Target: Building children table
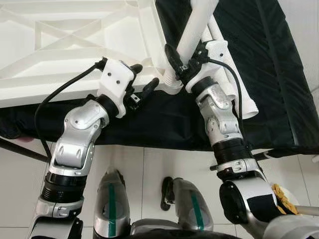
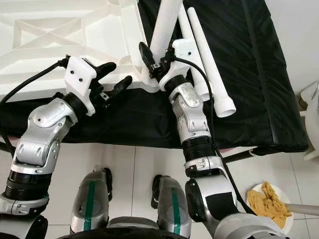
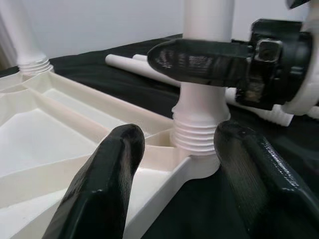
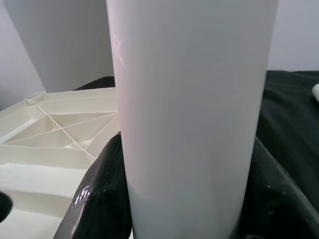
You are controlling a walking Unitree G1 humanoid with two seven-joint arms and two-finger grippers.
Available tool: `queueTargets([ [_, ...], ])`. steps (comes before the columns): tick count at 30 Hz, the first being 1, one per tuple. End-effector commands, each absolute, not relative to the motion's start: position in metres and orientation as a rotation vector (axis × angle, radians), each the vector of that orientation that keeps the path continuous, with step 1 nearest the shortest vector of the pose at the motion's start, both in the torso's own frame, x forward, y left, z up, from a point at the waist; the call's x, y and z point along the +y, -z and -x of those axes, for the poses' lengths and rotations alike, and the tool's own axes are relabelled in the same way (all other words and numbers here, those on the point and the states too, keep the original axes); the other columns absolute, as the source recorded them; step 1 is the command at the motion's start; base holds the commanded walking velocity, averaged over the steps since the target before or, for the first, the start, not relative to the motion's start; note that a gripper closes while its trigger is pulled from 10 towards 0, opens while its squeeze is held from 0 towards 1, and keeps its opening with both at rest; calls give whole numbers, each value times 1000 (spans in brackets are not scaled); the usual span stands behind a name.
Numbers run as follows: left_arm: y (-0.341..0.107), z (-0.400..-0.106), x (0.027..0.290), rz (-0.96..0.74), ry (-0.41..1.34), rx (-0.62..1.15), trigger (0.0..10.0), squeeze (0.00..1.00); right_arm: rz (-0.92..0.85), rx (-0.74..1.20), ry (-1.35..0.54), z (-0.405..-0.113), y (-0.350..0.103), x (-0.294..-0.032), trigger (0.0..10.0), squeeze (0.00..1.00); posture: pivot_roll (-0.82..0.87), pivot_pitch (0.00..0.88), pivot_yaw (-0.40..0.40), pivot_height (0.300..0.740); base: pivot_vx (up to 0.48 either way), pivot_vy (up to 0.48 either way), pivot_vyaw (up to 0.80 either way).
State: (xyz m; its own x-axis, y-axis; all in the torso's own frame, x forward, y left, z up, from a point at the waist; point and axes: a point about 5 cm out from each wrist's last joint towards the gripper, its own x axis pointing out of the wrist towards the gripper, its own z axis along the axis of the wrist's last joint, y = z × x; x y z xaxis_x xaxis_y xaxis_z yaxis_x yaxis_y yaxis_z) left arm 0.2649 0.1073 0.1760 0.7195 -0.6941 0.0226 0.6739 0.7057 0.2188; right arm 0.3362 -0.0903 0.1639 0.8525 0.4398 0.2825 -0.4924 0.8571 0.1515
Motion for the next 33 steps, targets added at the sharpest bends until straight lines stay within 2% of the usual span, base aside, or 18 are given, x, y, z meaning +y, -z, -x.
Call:
queueTargets([
  [1,-174,-261,104,-200,810,-90,10000,0,-262,-172,-461,-337,-148,-95,10000,0,132,35,-99,740,0,0,0],
  [18,-174,-259,107,-232,820,-89,10000,0,-301,-134,-389,-337,-135,-107,10000,0,126,47,-98,740,0,0,0],
  [23,-173,-259,107,-233,824,-86,10000,0,-296,-106,-325,-335,-126,-119,10000,0,121,55,-96,740,0,0,0],
  [33,-175,-259,107,-236,827,-85,10000,0,-274,-95,-315,-332,-120,-119,10000,0,119,77,-87,740,0,0,0],
])
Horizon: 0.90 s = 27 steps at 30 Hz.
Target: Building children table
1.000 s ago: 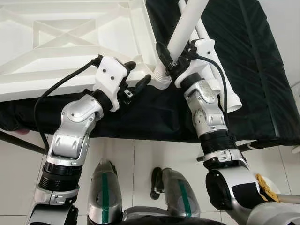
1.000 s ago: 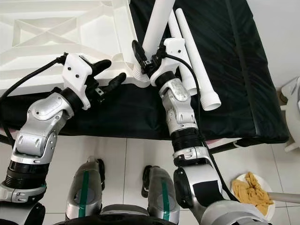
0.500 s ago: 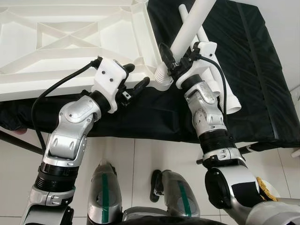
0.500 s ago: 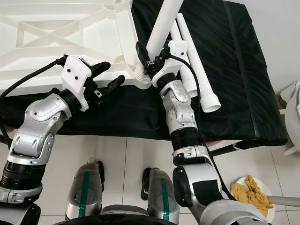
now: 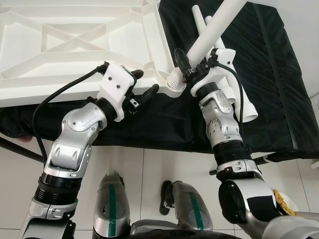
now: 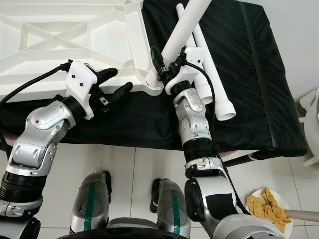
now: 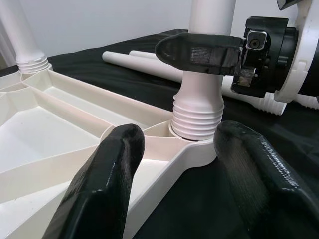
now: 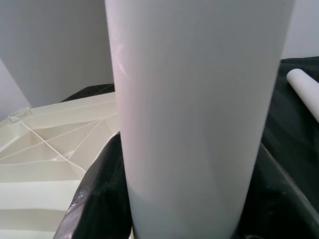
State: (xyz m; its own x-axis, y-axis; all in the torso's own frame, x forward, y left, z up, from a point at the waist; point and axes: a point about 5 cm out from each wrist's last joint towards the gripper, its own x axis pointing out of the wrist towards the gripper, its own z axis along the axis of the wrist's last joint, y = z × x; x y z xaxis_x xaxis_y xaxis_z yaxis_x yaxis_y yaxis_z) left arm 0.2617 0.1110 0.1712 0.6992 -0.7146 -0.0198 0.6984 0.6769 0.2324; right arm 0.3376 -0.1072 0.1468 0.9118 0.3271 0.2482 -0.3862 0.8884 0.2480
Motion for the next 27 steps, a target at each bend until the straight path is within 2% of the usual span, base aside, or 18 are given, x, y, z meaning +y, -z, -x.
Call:
queueTargets([
  [1,-175,-259,107,-236,827,-85,10000,0,-274,-95,-315,-332,-120,-119,10000,0,119,77,-87,740,0,0,0],
  [10,-177,-260,109,-239,815,-86,10000,0,-134,-125,-389,-326,-121,-105,10000,0,119,92,-83,740,0,0,0],
  [27,-180,-260,111,-240,807,-90,10000,0,-84,-101,-392,-322,-113,-108,10000,0,108,106,-75,740,0,0,0],
])
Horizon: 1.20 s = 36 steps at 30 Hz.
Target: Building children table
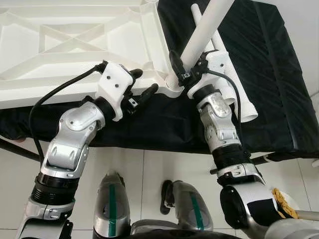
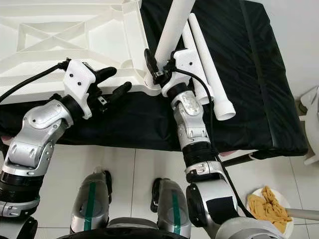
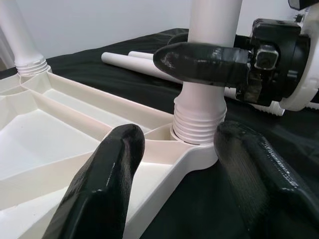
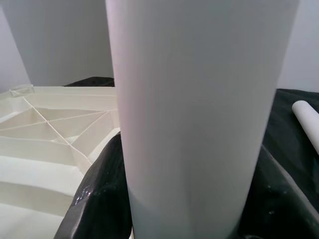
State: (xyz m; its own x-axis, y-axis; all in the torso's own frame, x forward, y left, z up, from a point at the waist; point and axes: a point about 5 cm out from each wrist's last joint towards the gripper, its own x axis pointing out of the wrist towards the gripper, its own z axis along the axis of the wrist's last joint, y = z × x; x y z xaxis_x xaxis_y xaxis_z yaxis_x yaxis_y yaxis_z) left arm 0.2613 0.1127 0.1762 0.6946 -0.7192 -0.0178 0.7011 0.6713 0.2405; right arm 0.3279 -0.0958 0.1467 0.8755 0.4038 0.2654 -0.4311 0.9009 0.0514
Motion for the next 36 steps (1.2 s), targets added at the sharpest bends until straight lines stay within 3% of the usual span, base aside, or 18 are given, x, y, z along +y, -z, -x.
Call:
queueTargets([
  [1,-180,-261,111,-240,807,-90,10000,0,-81,-99,-398,-322,-112,-108,10000,0,108,106,-75,740,0,0,0],
  [26,-182,-261,113,-244,808,-92,10000,0,148,-153,-558,-313,-110,-93,10000,0,110,105,-69,740,0,0,0],
  [36,-182,-261,113,-245,810,-92,10000,0,-10,-83,-477,-317,-105,-100,10000,0,116,103,-70,740,0,0,0],
])
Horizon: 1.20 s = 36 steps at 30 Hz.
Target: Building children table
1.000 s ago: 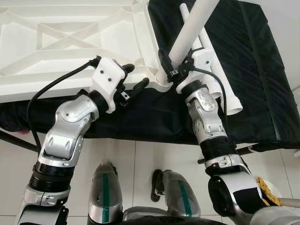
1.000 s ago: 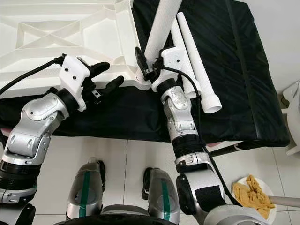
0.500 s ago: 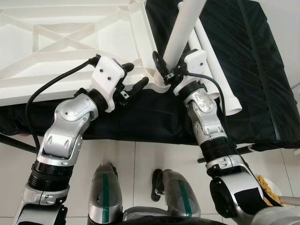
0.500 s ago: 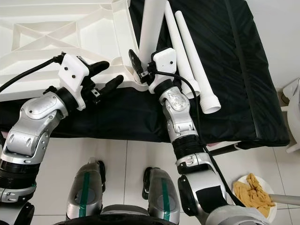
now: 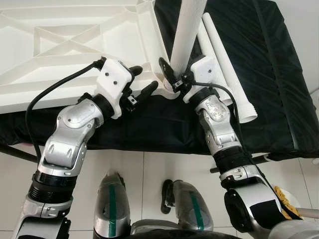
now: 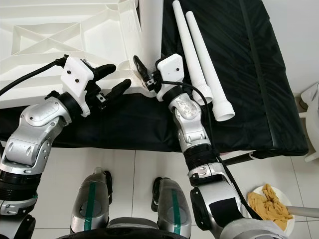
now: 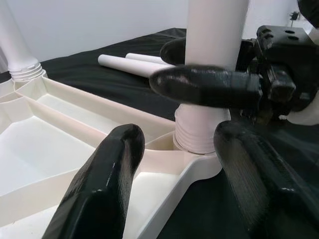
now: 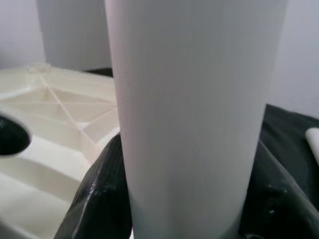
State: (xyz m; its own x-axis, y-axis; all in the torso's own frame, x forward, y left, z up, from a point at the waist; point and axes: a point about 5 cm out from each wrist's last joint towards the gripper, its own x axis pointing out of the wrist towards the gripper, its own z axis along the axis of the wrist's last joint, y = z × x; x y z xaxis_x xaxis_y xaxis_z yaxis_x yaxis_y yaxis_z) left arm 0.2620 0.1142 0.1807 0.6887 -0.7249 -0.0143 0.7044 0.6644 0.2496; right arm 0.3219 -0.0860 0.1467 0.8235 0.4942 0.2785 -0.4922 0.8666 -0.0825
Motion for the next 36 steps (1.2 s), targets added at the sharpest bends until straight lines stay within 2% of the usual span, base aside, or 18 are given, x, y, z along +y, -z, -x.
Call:
queueTargets([
  [1,-183,-261,113,-247,809,-92,10000,0,-70,-59,-436,-321,-104,-104,10000,0,117,101,-70,740,0,0,0],
  [5,-183,-261,113,-248,809,-94,10000,0,-191,-21,-370,-328,-105,-114,10000,0,116,98,-69,740,0,0,0],
  [36,-184,-261,113,-246,794,-101,10000,0,-87,-82,-440,-312,-99,-110,10000,0,115,107,-75,740,0,0,0],
])
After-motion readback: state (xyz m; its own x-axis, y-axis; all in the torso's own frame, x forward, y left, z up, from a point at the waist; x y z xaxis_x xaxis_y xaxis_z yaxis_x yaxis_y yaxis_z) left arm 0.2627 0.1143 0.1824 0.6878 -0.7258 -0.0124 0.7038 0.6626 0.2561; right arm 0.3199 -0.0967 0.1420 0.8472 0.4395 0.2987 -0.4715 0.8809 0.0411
